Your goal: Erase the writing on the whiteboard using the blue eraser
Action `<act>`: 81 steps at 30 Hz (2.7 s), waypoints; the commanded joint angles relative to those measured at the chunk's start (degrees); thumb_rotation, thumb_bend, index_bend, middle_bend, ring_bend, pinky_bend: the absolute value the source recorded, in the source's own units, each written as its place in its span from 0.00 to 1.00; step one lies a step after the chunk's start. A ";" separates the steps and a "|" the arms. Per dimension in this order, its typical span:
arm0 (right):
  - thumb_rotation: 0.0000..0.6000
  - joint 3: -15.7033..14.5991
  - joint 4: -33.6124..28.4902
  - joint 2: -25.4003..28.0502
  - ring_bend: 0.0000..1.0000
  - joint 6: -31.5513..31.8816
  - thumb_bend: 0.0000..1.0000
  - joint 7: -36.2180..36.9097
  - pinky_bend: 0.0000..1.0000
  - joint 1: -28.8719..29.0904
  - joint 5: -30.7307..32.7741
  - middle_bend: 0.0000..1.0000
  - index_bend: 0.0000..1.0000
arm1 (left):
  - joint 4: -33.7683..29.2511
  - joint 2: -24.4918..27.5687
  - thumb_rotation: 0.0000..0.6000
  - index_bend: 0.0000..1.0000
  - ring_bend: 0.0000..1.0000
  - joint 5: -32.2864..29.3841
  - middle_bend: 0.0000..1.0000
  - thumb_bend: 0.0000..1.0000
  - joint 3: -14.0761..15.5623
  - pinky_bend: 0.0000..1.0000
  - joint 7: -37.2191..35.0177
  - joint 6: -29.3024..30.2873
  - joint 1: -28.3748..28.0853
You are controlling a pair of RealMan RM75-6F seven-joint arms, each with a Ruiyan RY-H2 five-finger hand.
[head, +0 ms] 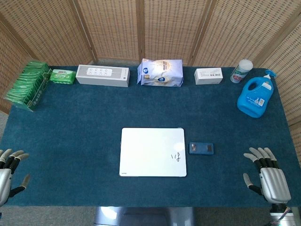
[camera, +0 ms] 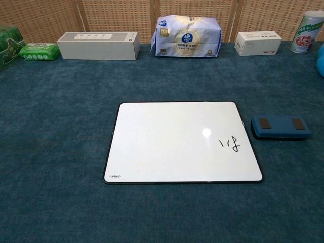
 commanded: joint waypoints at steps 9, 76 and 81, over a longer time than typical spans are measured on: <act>1.00 0.46 -1.09 0.17 0.05 0.23 0.38 -1.06 0.12 -0.17 0.93 0.16 0.24 | 0.49 -0.19 1.00 0.25 0.12 -0.06 0.23 0.43 -0.31 0.00 -0.42 -0.64 -0.44; 0.94 9.55 1.46 -15.51 0.00 -24.49 0.16 -30.48 0.12 27.70 40.00 0.16 0.35 | -6.85 5.13 1.00 0.26 0.12 1.36 0.22 0.43 -3.13 0.00 0.17 -5.89 -7.83; 0.94 9.18 2.30 -15.68 0.00 -24.71 0.16 -30.46 0.12 28.44 41.11 0.16 0.31 | -6.76 5.03 1.00 0.26 0.12 1.15 0.22 0.43 -2.99 0.00 0.22 -5.90 -7.80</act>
